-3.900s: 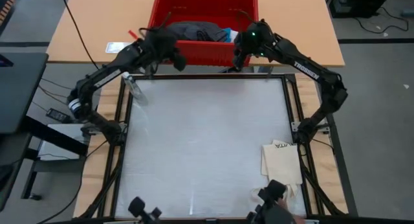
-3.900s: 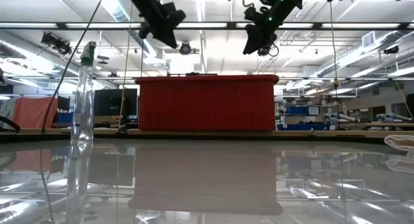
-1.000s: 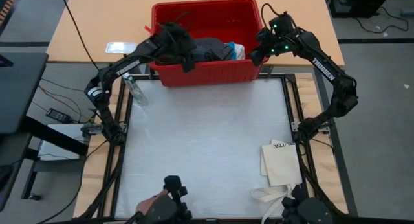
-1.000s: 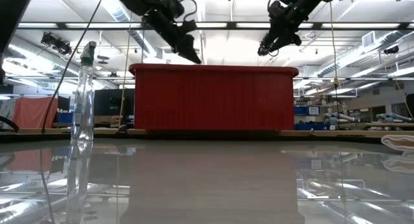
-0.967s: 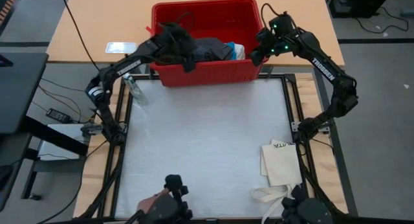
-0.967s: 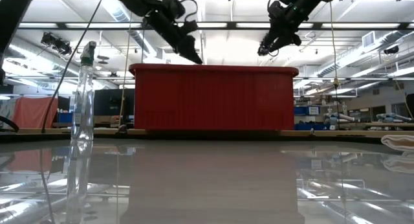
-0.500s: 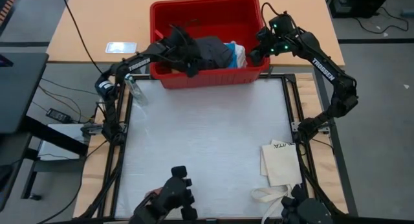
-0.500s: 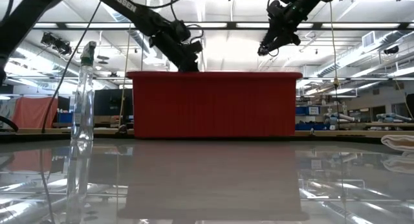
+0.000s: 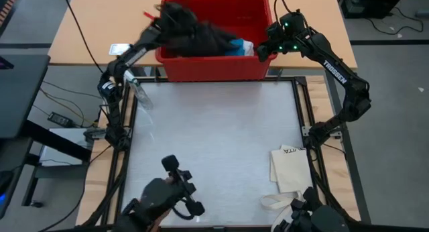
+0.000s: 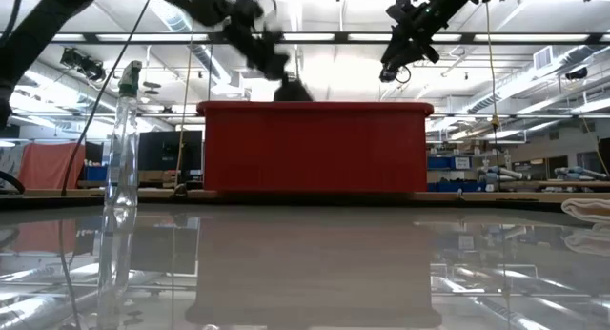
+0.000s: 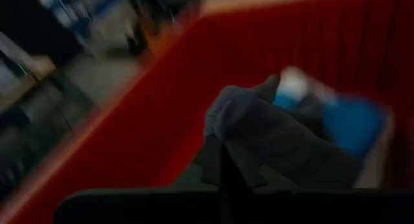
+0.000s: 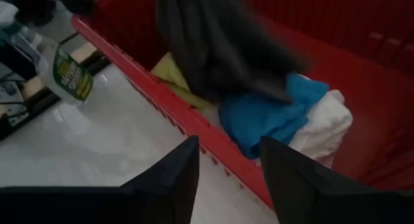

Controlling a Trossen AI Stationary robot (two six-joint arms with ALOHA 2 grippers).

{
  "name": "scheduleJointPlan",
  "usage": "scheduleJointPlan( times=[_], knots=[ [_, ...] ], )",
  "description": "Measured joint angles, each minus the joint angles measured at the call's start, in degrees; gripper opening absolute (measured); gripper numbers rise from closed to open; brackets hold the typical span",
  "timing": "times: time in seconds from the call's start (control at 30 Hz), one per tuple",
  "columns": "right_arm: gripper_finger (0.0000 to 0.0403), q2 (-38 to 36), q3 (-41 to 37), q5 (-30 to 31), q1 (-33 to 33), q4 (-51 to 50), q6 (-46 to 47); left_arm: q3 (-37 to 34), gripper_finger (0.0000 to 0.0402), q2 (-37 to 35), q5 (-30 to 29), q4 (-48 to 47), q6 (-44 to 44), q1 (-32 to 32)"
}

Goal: Fold laundry
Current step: Fold the dark blue shorts

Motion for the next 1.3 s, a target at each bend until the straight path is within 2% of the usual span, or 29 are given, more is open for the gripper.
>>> scheduleJointPlan(
  times=[0.2, 0.27, 0.4, 0.7, 0.9, 1.13, 1.2, 1.3],
  knots=[
    [0.0147, 0.0, 0.0, 0.0, 0.0, 1.95, 2.78, 14.6, 0.0001, 0.09, 3.27, -10.1, -4.98, -1.09],
    [0.0142, 0.0, 0.0, 0.0, 0.02, 2.27, 3.24, 18.69, 0.0001, -0.22, 6.07, -12.17, -8.15, -1.42],
    [0.0132, 0.02, 0.0, -0.05, 0.13, 2.55, 4.54, 14.24, 0.0001, -7.91, 10.23, -8.74, -13.58, -2.41],
    [0.0128, 0.04, 0.0, -0.68, 2.29, 6.83, 6.99, 13.52, 0.0, -17.05, 10.48, -12.28, -16.05, -6.18],
    [0.0128, 0.04, 0.0, -0.76, 4.92, 7.53, 8.47, 13.49, 0.0, -18.97, 10.78, -19.01, -16.77, -10.58],
    [0.0127, 0.04, 0.0, -0.73, 7.85, 7.51, 8.91, 13.49, 0.0, -19.18, 11.02, -20.41, -18.57, -13.98],
    [0.0127, 0.04, 0.0, -2.66, 8.9, 7.59, 8.93, 13.49, 0.0, -19.16, 10.78, -20.44, -18.65, -15.32],
    [0.0128, 0.01, 0.0, -10.3, 10.83, 8.5, 8.95, 13.49, 0.0, -19.12, 10.86, -20.56, -18.85, -17.57]
  ],
)
